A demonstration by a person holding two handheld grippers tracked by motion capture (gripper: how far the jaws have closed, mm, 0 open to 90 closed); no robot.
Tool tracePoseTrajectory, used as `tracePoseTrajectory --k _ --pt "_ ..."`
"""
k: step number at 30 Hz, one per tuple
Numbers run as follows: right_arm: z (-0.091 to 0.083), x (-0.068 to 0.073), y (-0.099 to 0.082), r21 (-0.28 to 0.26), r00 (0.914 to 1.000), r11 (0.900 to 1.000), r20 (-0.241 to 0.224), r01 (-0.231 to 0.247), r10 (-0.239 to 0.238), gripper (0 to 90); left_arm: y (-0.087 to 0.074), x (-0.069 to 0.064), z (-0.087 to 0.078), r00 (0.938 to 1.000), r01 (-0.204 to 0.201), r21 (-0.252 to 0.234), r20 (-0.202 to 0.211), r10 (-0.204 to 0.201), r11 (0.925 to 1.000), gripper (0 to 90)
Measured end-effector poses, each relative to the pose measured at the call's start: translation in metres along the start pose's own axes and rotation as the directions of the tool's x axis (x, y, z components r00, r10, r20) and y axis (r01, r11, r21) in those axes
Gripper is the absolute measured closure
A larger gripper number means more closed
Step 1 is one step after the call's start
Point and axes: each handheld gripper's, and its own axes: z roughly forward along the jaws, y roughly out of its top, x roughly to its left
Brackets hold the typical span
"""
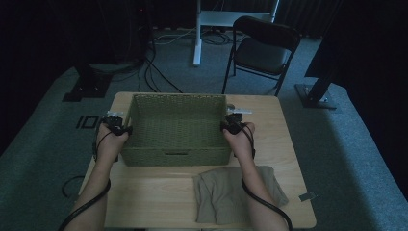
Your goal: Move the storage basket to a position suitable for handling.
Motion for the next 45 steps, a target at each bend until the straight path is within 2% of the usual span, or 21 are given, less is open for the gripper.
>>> tracePoseTrajectory --k 2,4,6,14,21,40,45 --pt "0.000 0.001 0.000 0.006 0.9995 1.0000 0.032 0.006 -0.006 74.5 0.000 -0.003 0.000 0.9999 -0.014 0.001 -0.005 0.014 0.9999 76.4" --pt "0.000 0.001 0.001 0.009 0.9985 0.9999 0.054 0.011 -0.011 75.9 0.000 -0.006 -0.001 0.9992 -0.038 0.003 -0.015 0.038 0.9993 78.4" --pt "0.000 0.002 0.001 0.011 0.9976 0.9997 0.066 0.021 -0.021 76.4 0.001 -0.007 -0.001 0.9990 -0.040 0.004 -0.017 0.040 0.9992 78.6" --pt "-0.001 -0.006 0.001 0.009 0.9974 0.9998 0.070 0.020 -0.020 77.0 0.001 -0.015 0.001 0.9995 -0.032 0.000 -0.004 0.032 0.9995 79.7" --pt "-0.004 -0.020 0.001 0.015 0.9970 0.9999 0.077 0.006 -0.007 77.5 0.005 -0.030 0.005 0.9992 -0.038 0.003 0.011 0.038 0.9993 81.4" --pt "-0.013 -0.062 -0.001 0.015 0.9947 0.9997 0.102 -0.019 0.017 77.8 0.019 -0.073 0.017 0.9953 -0.096 0.020 0.019 0.095 0.9952 83.2" --pt "-0.015 -0.073 -0.002 0.014 0.9940 0.9995 0.106 -0.028 0.027 78.0 0.022 -0.084 0.020 0.9955 -0.093 0.025 0.023 0.092 0.9954 83.3"
